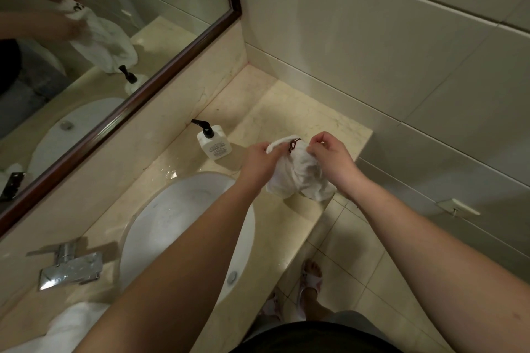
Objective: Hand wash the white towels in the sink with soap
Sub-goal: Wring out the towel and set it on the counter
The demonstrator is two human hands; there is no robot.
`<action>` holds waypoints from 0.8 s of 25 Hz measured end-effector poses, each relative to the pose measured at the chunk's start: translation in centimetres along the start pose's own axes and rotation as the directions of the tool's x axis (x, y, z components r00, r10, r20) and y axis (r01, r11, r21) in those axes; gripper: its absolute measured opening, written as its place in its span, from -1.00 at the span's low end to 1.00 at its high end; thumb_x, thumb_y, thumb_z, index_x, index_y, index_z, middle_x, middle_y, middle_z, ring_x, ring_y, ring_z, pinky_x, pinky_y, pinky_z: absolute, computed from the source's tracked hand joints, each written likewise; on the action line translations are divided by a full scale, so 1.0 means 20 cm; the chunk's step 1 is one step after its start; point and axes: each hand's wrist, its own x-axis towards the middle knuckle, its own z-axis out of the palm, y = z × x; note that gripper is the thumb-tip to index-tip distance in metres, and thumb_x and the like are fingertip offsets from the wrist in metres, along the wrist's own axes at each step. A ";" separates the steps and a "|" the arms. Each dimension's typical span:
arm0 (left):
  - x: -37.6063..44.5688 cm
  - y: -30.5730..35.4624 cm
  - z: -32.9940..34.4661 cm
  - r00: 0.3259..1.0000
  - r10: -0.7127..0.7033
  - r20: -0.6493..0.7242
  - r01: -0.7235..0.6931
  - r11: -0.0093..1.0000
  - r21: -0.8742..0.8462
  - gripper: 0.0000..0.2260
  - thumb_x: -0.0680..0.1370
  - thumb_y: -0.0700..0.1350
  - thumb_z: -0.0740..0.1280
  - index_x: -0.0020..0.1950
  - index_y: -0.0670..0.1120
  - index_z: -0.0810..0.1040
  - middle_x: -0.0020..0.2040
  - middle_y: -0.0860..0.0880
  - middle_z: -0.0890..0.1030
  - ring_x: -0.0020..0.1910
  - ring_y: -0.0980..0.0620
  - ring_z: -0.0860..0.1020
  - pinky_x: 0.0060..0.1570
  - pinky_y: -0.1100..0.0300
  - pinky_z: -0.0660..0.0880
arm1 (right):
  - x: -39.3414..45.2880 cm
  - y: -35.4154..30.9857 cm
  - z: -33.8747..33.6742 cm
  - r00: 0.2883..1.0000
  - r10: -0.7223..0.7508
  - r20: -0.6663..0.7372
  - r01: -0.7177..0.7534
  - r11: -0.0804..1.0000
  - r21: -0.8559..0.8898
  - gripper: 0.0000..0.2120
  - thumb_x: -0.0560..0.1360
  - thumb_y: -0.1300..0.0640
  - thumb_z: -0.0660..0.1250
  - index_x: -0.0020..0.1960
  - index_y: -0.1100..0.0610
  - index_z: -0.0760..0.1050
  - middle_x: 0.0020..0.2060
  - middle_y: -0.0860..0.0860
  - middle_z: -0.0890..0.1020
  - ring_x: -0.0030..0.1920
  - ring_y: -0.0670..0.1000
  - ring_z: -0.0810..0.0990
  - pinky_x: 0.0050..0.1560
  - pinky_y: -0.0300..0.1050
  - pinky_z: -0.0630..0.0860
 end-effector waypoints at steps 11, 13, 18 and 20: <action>0.03 0.01 -0.07 0.927 -0.343 0.155 0.348 0.626 -0.698 -0.77 0.68 0.01 0.21 0.09 -0.13 0.52 -0.03 -0.08 0.67 -0.03 -0.05 0.64 0.13 -0.03 0.57 | 0.02 -0.03 -0.03 1.000 0.020 -0.017 -0.021 0.998 -0.063 -0.77 0.57 0.04 0.35 0.02 0.22 0.60 -0.21 0.14 0.62 -0.30 -0.01 0.51 -0.28 -0.16 0.48; 0.02 0.00 -0.07 0.945 -0.302 0.126 0.311 0.714 -0.627 -0.80 0.66 -0.09 0.25 0.21 -0.16 0.51 0.00 -0.08 0.66 -0.02 -0.04 0.64 0.07 0.02 0.59 | 0.01 -0.04 -0.05 1.000 -0.007 -0.008 0.007 0.999 0.035 -0.87 0.58 0.09 0.32 -0.02 0.16 0.54 -0.25 0.12 0.56 -0.38 -0.01 0.41 -0.41 -0.21 0.34; 0.01 0.04 -0.06 0.961 -0.091 0.260 0.221 0.817 -0.533 -0.81 0.44 -0.32 0.33 0.02 -0.18 0.59 -0.06 -0.12 0.65 0.00 -0.12 0.58 0.12 -0.02 0.50 | 0.01 -0.06 -0.01 1.000 -0.007 0.019 0.004 0.985 0.170 -0.81 0.52 0.29 0.32 -0.22 0.09 0.42 -0.24 0.10 0.53 -0.20 0.02 0.45 -0.21 -0.17 0.36; 0.02 0.05 -0.09 0.952 -0.071 0.298 0.254 0.726 -0.639 -0.79 0.36 -0.22 0.32 -0.03 -0.21 0.57 -0.08 -0.15 0.60 -0.05 -0.10 0.56 0.07 0.03 0.46 | 0.02 -0.07 -0.02 1.000 -0.022 0.019 0.018 0.981 0.193 -0.80 0.47 0.34 0.33 -0.23 0.10 0.42 -0.24 0.13 0.51 -0.23 0.03 0.44 -0.27 -0.21 0.36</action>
